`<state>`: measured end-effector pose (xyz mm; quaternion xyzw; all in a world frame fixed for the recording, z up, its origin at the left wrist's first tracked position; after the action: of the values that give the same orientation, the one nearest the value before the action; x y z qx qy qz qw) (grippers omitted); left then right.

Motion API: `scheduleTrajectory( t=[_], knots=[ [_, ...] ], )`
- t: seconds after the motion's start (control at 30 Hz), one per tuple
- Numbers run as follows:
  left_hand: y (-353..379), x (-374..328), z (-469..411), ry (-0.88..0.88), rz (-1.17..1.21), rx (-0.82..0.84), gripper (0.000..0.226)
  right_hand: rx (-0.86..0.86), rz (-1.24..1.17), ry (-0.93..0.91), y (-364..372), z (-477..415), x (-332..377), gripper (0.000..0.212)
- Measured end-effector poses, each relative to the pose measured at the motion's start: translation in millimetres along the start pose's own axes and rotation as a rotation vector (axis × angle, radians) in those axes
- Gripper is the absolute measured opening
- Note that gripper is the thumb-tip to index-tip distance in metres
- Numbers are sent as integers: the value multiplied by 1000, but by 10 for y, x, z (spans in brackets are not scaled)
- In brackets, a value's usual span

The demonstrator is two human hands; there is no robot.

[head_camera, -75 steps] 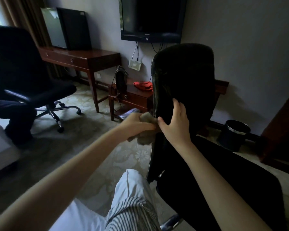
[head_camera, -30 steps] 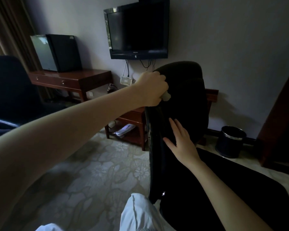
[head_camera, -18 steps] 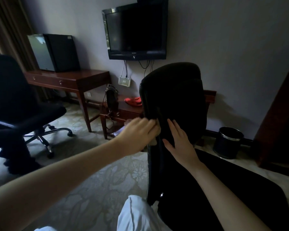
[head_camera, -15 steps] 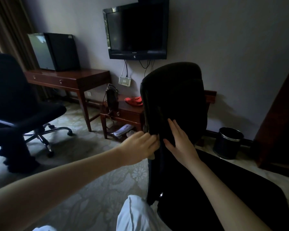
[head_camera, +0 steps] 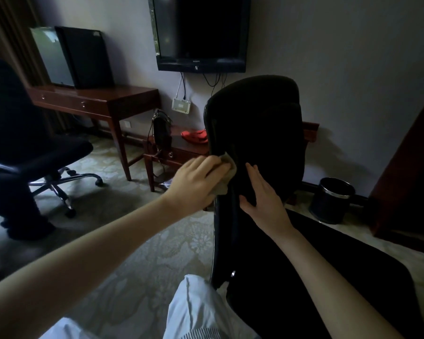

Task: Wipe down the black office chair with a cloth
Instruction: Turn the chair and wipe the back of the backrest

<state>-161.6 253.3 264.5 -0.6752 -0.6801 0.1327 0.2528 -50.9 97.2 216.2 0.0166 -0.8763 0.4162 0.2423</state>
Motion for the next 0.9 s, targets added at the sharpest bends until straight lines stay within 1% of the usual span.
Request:
scheduleTrajectory(
  t=[0.07, 0.17, 0.2, 0.27, 0.33, 0.4, 0.43, 0.5, 0.53, 0.63, 0.7, 0.8, 0.9],
  knots=[
    [118, -95, 224, 19, 26, 64, 35, -12, -2, -14, 4, -10, -6, 76],
    [216, -197, 495, 123, -9, 194, 29, -44, -7, -2, 7, -12, -7, 75],
    [206, -205, 515, 123, -4, 214, 28, -50, -15, 1, 4, -7, -8, 75],
    [118, -198, 401, 75, 28, 166, 31, -46, -68, -1, -8, 1, -1, 74],
    [-11, -204, 116, 24, 0, 57, 34, -43, -117, 11, -15, -11, 1, 76],
    [-124, -238, -254, -39, -113, -27, 33, -56, -95, 36, -15, -25, -20, 82],
    [-153, -256, -426, -92, -184, -31, 31, -58, -81, 43, -17, -21, -27, 85],
    [-148, -296, -671, -199, -299, 33, 28, -22, -96, 72, -22, -3, -50, 94],
    [-122, -321, -731, -231, -349, 96, 29, 6, -118, 92, -21, 2, -67, 100],
    [-14, -422, -712, -255, -437, 235, 33, 30, -153, 95, 8, -16, -108, 105],
    [59, -490, -615, -215, -408, 265, 30, 8, -167, 87, 42, -19, -121, 101],
    [172, -613, -346, -107, -386, 278, 25, -30, -228, 90, 48, 46, -94, 99],
    [251, -679, -29, -1, -317, 317, 25, -36, -218, 30, 53, 64, -120, 94]
  ],
)
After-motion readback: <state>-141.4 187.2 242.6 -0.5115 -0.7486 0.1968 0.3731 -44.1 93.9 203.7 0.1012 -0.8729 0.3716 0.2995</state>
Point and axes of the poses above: each hand's wrist, its own z-axis away from the middle knuckle, its own y-axis out of the palm, x = y × z, the point moved 1 cm from there along -z, towards the middle knuckle, and after that the axes turned 10 degrees about -y, right-handed, at the moved point
